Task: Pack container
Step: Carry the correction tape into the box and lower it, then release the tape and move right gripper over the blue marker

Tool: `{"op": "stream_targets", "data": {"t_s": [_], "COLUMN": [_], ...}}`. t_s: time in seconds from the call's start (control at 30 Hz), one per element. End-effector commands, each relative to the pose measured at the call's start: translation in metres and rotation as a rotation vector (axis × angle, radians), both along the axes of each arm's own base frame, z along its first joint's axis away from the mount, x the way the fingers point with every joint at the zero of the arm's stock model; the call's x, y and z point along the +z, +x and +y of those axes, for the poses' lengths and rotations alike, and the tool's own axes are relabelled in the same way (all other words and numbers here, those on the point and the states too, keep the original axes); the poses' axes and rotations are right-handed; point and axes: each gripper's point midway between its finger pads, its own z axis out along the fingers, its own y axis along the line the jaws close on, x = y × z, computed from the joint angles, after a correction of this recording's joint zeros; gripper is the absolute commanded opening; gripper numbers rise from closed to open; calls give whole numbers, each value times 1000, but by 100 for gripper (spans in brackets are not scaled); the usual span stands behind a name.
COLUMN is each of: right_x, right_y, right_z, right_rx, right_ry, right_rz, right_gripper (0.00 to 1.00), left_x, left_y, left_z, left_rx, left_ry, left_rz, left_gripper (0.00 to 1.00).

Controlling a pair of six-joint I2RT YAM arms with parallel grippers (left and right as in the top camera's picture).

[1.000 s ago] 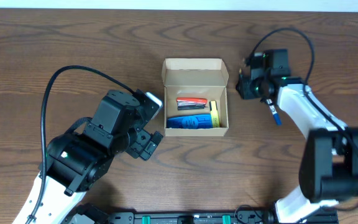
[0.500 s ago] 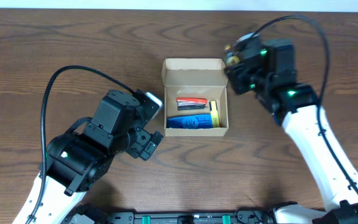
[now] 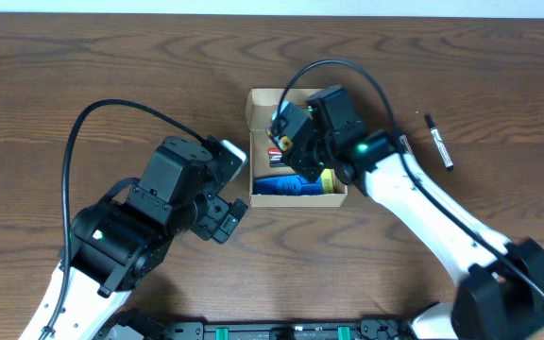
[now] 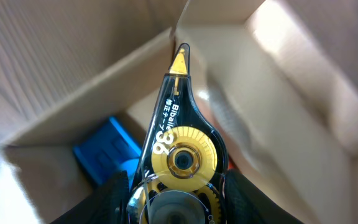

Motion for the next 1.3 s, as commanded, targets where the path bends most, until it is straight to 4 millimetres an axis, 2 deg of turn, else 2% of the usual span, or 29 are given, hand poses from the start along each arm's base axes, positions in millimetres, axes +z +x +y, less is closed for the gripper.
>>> {"op": "stream_targets", "data": {"t_s": [0.0, 0.13, 0.6, 0.7, 0.93, 1.13, 1.27], "right_x": [-14, -24, -58, -61, -60, -58, -43], "right_y": [-4, -9, -12, -13, -12, -9, -1], "right_z": [10, 17, 16, 16, 16, 19, 22], "right_rx": [129, 238, 434, 442, 441, 418, 353], "right_ry": [-38, -45, -140, -145, -143, -130, -99], "right_rz": [-6, -12, -32, -28, -31, -38, -54], "right_gripper": [38, 39, 43, 47, 47, 70, 73], "left_x": [1, 1, 1, 1, 1, 1, 1], "left_y": [0, 0, 0, 0, 0, 0, 0], "left_z": [1, 1, 1, 1, 1, 1, 1], "left_rx": [-3, -3, -3, -3, -3, -3, -3], "left_ry": [-3, -3, -3, -3, -3, -3, -3], "left_rz": [-2, -2, -2, -2, -2, -2, -2], "left_gripper": [95, 95, 95, 95, 95, 95, 95]}}
